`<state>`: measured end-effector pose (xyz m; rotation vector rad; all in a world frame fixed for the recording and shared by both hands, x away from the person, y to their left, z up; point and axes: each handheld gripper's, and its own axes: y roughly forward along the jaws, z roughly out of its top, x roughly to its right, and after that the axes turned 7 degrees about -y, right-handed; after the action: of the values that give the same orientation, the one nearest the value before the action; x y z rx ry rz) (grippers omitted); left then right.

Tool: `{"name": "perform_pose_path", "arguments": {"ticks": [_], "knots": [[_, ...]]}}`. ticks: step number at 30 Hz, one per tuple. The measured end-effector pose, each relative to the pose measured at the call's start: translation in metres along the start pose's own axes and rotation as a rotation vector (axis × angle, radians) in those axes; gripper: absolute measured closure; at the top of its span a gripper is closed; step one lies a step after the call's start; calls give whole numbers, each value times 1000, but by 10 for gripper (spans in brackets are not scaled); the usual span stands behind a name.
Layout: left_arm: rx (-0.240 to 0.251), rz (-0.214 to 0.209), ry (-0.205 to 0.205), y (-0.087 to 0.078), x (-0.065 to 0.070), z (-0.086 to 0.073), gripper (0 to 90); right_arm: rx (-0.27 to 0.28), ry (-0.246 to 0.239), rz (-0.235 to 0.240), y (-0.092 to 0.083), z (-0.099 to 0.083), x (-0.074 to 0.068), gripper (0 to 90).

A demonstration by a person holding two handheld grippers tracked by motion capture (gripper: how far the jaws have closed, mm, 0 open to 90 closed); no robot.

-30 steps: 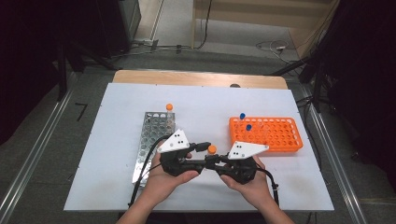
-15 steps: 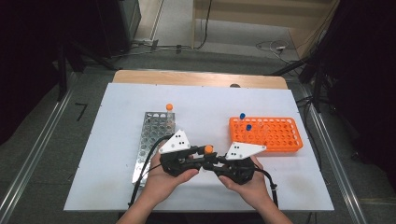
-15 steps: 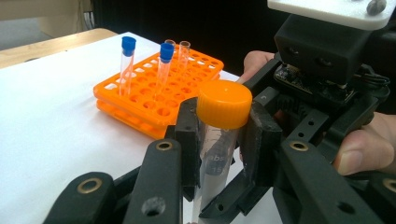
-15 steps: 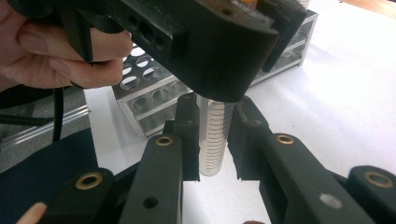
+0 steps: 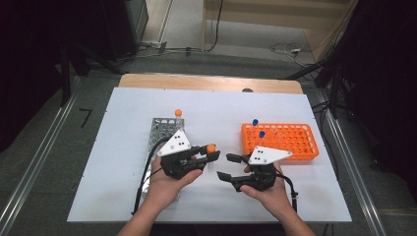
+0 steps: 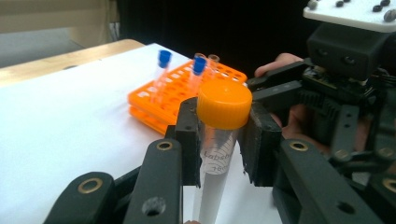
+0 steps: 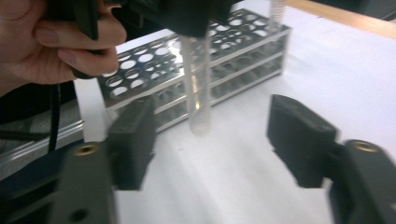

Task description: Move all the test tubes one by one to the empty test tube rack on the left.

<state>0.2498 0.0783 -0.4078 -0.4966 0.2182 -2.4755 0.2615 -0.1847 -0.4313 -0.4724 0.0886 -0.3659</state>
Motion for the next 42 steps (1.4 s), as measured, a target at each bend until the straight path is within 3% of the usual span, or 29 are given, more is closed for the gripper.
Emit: {"name": "perform_pose_path", "arguments": {"ticks": [4,9,22,34,42], "knots": [[28,33,-4,-8,-9,6,710,21,28,-35,-14,-6,11,157],[60,77,-10,-18,-20,13,710,42,52,-78,-31,-16,22,96],[98,199,-23,-30,-56,23,710,29,71,-131,-70,-46,32,6],[154,306,-55,-28,-88,27,710,31,118,-250,-104,-63,42,0],[172,367,-83,-23,-102,25,710,43,141,-258,-108,-69,49,0]]}}
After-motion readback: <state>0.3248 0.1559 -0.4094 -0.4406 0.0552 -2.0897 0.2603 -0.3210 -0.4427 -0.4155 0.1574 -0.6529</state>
